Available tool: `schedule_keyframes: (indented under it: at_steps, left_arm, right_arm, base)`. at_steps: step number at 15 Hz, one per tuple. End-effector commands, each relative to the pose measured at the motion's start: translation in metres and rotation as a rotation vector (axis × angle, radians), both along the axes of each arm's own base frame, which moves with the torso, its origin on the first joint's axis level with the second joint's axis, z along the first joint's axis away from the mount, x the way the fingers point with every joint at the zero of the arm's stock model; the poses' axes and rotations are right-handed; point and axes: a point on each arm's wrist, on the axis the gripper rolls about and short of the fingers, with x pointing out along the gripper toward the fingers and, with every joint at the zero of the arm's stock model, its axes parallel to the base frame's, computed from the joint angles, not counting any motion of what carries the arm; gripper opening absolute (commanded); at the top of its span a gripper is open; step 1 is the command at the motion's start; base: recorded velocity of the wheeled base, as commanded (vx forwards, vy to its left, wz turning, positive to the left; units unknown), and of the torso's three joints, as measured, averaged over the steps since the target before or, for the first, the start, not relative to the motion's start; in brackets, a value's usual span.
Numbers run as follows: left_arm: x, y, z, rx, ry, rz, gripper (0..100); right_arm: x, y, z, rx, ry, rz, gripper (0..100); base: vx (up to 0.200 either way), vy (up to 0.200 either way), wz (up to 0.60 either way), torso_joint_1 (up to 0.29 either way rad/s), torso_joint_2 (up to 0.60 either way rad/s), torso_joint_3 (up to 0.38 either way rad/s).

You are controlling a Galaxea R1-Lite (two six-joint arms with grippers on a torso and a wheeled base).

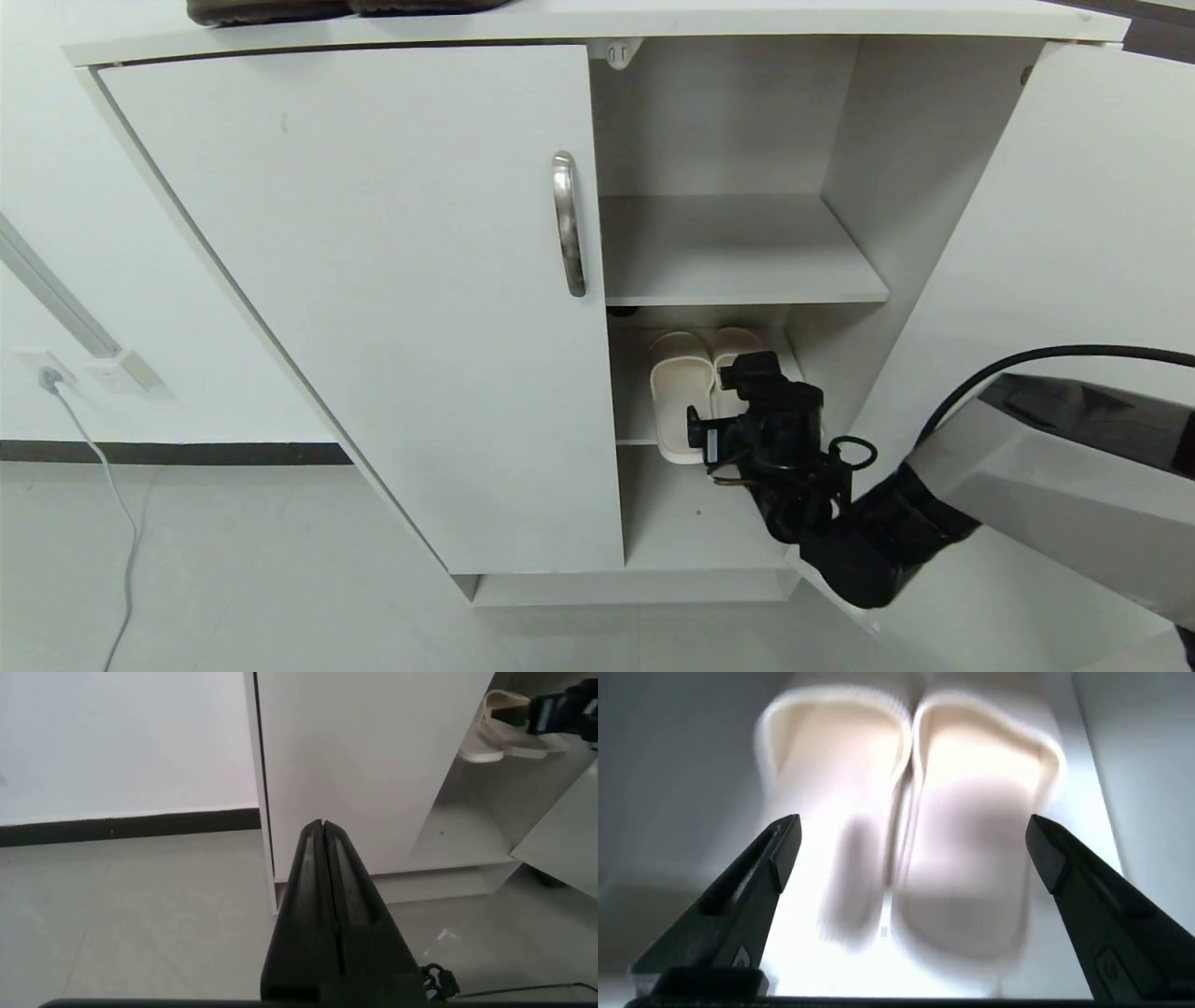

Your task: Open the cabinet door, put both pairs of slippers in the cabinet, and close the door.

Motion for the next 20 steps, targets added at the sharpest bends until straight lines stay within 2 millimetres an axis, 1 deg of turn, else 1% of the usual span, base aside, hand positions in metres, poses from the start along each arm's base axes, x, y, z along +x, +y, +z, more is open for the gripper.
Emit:
schedule_keyframes:
  at_steps: [1,3,8,14,20]
  left_arm:
    - [0.000,0.000,0.000,0.000,0.002,0.000,0]
    - [0.000,0.000,0.000,0.000,0.002,0.000,0]
    - [0.000,0.000,0.000,0.000,0.002,0.000,0]
    - [0.000,0.000,0.000,-0.002,0.002,0.000,0]
    - [0.000,0.000,0.000,-0.002,0.002,0.000,0]
  right_arm:
    - [-0.060,-0.007,0.015,0.013,-0.009,0.080,100]
    - [-0.070,-0.009,0.008,0.025,-0.023,0.092,100]
    - [-0.070,-0.010,0.009,0.026,-0.026,0.089,100]
    - [-0.075,-0.015,0.003,0.009,-0.005,0.087,100]
    - [-0.074,-0.016,-0.003,0.010,-0.006,0.084,100]
  base:
    - [0.000,0.000,0.00,0.000,0.00,0.000]
    - [0.000,0.000,0.00,0.000,0.00,0.000]
    - [0.000,0.000,0.00,0.000,0.00,0.000]
    - [-0.200,0.000,0.00,0.002,0.00,0.005]
    - [0.000,0.000,0.00,0.000,0.00,0.000]
